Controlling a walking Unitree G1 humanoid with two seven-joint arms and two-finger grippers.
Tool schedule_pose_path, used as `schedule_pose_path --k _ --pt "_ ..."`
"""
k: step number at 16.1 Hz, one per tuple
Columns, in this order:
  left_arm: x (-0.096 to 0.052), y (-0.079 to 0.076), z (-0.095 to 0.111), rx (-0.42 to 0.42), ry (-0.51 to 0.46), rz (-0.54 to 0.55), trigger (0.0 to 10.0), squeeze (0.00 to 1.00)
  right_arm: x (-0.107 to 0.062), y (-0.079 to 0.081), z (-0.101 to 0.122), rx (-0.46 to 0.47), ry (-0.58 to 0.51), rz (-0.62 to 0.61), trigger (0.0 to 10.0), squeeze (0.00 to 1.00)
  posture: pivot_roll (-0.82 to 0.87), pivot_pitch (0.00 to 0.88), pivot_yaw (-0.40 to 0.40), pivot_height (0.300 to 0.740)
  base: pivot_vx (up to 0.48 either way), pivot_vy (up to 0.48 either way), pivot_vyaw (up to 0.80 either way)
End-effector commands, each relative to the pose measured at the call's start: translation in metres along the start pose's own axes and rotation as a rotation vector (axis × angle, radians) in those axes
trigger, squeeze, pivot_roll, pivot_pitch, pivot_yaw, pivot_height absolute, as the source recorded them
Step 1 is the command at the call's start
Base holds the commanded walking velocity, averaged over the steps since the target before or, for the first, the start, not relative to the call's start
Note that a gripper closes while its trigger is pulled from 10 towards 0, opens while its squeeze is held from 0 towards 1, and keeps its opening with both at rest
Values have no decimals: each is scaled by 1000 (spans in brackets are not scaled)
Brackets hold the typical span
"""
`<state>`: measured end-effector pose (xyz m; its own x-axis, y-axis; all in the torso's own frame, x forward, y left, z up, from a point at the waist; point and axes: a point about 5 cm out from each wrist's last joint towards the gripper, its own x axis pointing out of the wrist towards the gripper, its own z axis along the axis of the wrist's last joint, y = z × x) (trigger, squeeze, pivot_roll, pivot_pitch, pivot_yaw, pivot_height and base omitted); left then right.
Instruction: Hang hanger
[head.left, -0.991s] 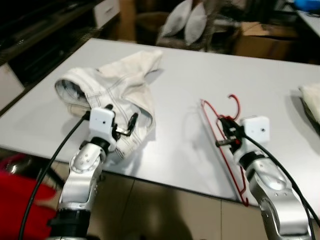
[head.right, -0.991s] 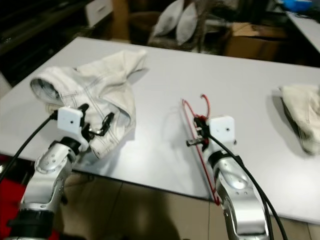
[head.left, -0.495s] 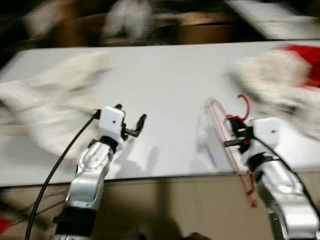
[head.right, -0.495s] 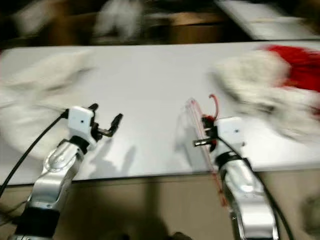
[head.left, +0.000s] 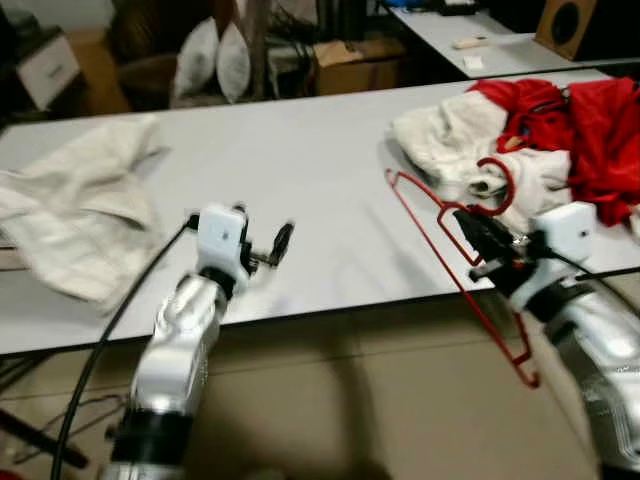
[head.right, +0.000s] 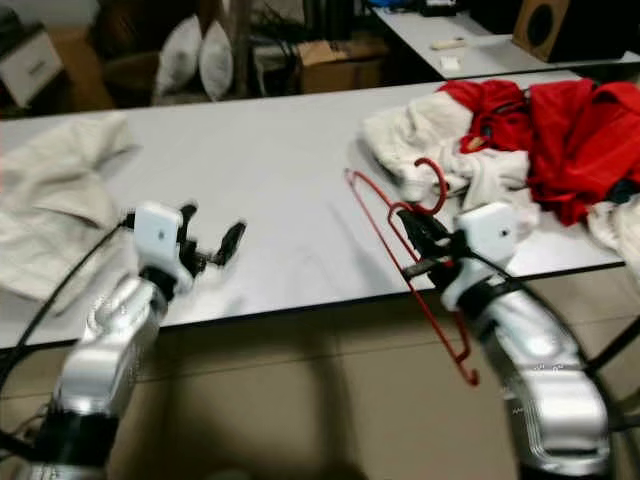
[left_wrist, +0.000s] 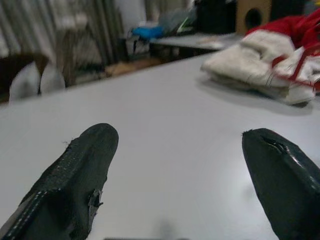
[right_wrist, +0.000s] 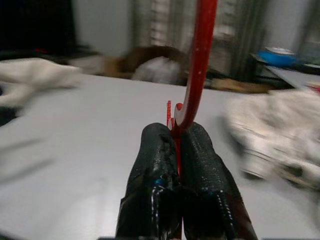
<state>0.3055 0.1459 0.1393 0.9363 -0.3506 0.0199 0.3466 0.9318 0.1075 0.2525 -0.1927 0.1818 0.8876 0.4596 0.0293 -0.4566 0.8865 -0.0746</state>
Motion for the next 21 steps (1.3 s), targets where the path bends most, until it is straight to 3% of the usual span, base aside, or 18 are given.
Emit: schedule_pose_path --k 1,2,3,4,5,6,8,11,12,13,14,17,18,19,20,21 --pt "1 13 12 23 -35 -7 10000 0 5 6 13 23 -43 126 10000 0 -17 0 79 740 0 0 0" --pt "5 18 28 -13 -84 -83 10000 20 3 0 21 17 -55 197 10000 0 -19 0 81 740 0 0 0" --pt "7 20 40 -20 -117 -155 10000 718 1 -3 27 19 -62 261 10000 0 -19 0 82 740 0 0 0" --pt "8 21 54 -14 -145 -278 10000 1000 -1 -5 33 2 -67 340 10000 0 -19 0 82 740 0 0 0" --pt "11 23 76 14 -172 -432 10000 1000 -2 -12 36 -36 -41 428 10000 0 -10 0 75 740 0 0 0" --pt "12 23 84 29 -179 -488 10000 1000 -2 -14 37 -60 -25 459 10000 0 -10 0 75 740 0 0 0" --pt "21 23 120 91 -196 -692 10000 1000 0 -18 39 -117 55 622 10000 0 -4 0 69 740 0 0 0" --pt "31 10 136 147 -173 -890 10000 1000 5 -14 52 -183 46 750 10000 0 -1 0 59 740 0 0 0" --pt "37 0 130 203 -88 -987 10000 933 9 -11 60 -217 28 818 10000 0 0 0 55 740 0 0 0" --pt "38 -3 122 246 -39 -1035 10000 282 11 -8 64 -222 16 846 10000 0 -1 0 56 740 0 0 0" --pt "37 -6 107 259 44 -1104 10000 0 11 -5 71 -230 -10 878 10000 0 -6 0 64 740 0 0 0" --pt "36 -9 101 191 63 -1161 10000 0 11 -1 77 -232 -35 900 10000 0 -14 0 77 740 0 0 0" --pt "33 -13 104 135 62 -1221 3922 0 11 0 78 -235 -38 909 10000 0 -17 0 82 740 0 0 0" --pt "33 -15 104 122 56 -1242 3373 0 11 1 77 -237 -38 914 10000 0 -17 0 82 740 0 0 0" --pt "34 -17 105 101 56 -1259 0 0 11 3 77 -243 -40 917 10000 0 -17 0 87 740 0 0 0" --pt "35 -18 104 96 59 -1265 0 0 11 3 77 -245 -43 916 10000 0 -17 0 87 740 0 0 0"
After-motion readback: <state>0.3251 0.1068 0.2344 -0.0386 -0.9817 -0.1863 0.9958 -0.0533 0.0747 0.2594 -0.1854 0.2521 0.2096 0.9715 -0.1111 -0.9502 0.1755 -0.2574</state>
